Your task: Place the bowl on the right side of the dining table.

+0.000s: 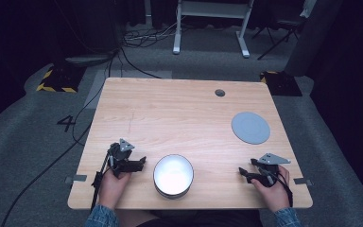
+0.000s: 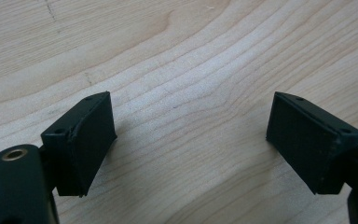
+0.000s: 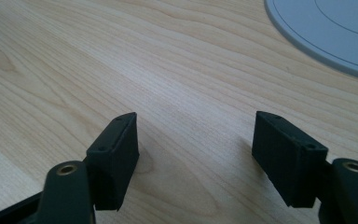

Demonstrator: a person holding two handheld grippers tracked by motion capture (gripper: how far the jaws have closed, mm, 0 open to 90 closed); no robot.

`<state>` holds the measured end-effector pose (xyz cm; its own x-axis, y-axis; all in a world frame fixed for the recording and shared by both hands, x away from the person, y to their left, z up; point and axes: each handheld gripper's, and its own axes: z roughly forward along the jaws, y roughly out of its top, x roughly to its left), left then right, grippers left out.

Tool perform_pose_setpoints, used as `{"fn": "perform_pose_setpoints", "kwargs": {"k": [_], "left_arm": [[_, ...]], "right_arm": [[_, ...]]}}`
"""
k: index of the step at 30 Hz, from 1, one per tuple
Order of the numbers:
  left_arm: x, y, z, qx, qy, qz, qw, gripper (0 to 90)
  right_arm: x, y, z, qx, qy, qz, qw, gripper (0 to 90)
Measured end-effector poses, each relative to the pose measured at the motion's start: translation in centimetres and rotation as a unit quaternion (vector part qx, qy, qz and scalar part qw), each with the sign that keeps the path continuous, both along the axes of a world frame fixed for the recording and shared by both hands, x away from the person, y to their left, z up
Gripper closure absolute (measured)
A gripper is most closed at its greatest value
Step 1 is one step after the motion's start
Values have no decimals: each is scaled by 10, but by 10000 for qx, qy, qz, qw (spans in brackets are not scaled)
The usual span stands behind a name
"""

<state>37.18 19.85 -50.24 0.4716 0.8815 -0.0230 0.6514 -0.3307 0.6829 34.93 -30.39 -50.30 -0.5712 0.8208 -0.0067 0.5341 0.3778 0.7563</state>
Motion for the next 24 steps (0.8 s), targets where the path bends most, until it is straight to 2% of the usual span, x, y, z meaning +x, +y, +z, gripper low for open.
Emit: {"fn": "perform_pose_setpoints", "kwargs": {"k": [24], "left_arm": [[-1, -1, 0, -17, 19, 26, 10000, 156]], "right_arm": [[0, 0, 0, -15, -5, 10, 10000, 324]]}}
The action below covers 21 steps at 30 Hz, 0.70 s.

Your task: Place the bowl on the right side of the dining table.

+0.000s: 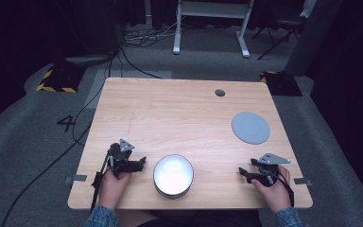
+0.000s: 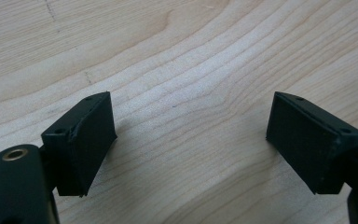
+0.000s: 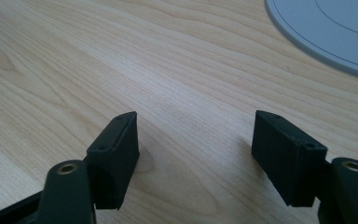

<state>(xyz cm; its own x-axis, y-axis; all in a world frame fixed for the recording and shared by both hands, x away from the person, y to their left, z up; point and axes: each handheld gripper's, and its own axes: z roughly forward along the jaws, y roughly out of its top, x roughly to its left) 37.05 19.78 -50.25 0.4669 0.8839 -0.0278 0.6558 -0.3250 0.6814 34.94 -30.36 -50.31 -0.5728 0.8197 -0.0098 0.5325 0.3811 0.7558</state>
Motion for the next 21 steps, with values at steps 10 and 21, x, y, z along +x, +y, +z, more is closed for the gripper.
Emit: {"fn": "perform_pose_setpoints", "kwargs": {"k": [10, 21], "left_arm": [[0, 0, 0, 5, -10, -7, 10000, 156], [0, 0, 0, -9, -15, -7, 10000, 156]], "right_arm": [[0, 3, 1, -30, 36, -78, 10000, 327], [0, 22, 36, -188, 466, 277, 9984, 364]]}}
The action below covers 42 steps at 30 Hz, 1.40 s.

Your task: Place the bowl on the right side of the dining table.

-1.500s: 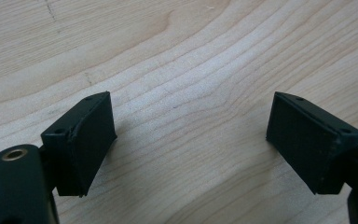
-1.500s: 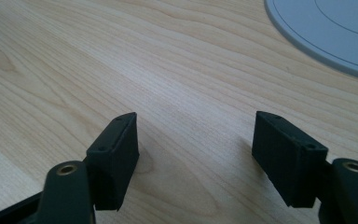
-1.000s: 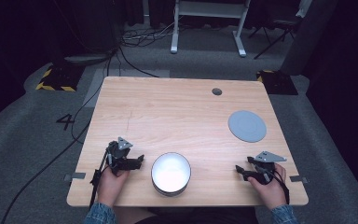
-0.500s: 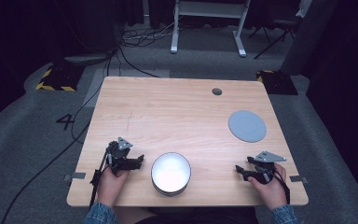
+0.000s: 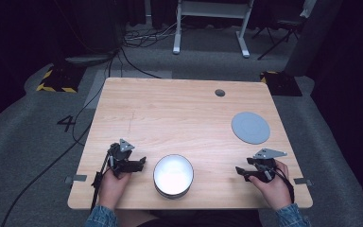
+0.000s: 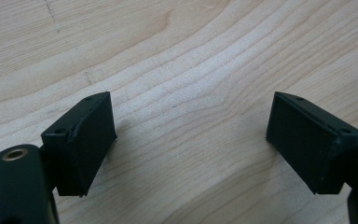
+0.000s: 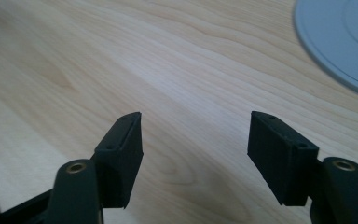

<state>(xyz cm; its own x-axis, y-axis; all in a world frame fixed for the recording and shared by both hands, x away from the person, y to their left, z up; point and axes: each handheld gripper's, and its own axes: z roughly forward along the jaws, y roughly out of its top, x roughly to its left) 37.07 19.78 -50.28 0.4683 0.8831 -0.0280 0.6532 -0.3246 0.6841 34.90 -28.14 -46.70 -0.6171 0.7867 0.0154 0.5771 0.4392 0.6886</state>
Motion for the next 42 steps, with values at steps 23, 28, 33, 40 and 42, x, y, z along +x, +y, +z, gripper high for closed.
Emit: {"fn": "perform_pose_setpoints", "kwargs": {"k": [23, 28, 33, 40, 42], "left_arm": [[0, 0, 0, -11, 4, 3, 10000, 156], [0, 0, 0, -10, 7, 1, 10000, 156], [0, 0, 0, -2, 8, -4, 10000, 156], [0, 0, 0, -2, 9, -5, 10000, 156], [0, 0, 0, -15, 7, 7, 10000, 156]], "right_arm": [[-7, 74, 80, 182, -13, 775, 9968, 387], [-6, 87, 92, 207, -59, 953, 9952, 390], [-5, 101, 101, 250, -128, 1148, 9930, 387], [-2, 125, 111, 218, -139, 1412, 9896, 368], [-2, 132, 113, 249, -128, 1482, 9886, 358]]}}
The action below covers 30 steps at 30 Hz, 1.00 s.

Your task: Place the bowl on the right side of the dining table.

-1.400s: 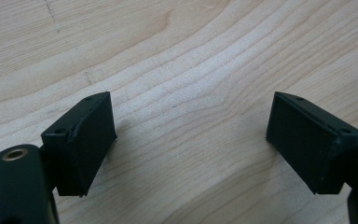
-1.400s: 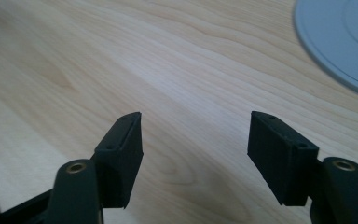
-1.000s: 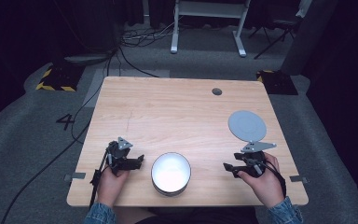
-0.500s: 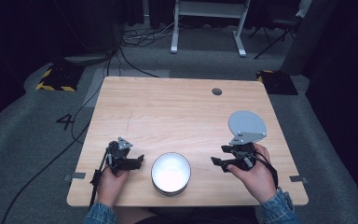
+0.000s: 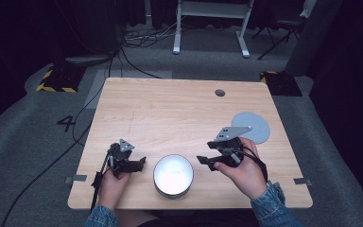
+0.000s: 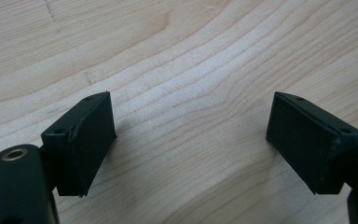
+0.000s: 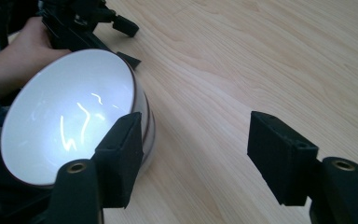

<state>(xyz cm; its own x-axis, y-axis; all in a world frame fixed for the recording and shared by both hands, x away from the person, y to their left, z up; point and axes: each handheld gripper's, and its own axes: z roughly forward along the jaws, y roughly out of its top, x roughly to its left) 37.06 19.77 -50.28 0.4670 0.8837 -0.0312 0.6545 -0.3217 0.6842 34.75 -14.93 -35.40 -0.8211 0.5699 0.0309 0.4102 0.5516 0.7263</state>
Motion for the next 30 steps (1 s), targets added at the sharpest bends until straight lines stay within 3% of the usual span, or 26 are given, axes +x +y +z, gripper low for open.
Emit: {"fn": "perform_pose_setpoints", "kwargs": {"k": [3, 7, 14, 18, 20, 23, 25, 30], "left_arm": [[0, 0, 0, 13, 11, -16, 10000, 156], [0, 0, 0, 14, 10, -17, 10000, 156], [0, 0, 0, 11, 10, -16, 10000, 156], [0, 0, 0, 15, 12, -18, 10000, 156], [0, 1, 0, 29, 9, -24, 10000, 156], [0, 0, 0, 22, 9, -27, 10000, 156], [0, 1, 0, 30, -1, -23, 10000, 156], [0, 0, 0, 25, 5, -22, 10000, 156]], "right_arm": [[1, 14, 2, -36, -78, 165, 9998, 345], [4, 30, -1, -55, 27, 287, 9996, 331], [14, 62, -20, -428, 239, 581, 9971, 342], [21, 74, -30, -565, 356, 654, 9956, 412], [22, 80, -34, -747, 372, 690, 9941, 471], [22, 85, -37, -1025, 138, 774, 9916, 538], [22, 88, -38, -1112, 76, 787, 9906, 538], [22, 89, -40, -1321, 70, 772, 9882, 598]]}}
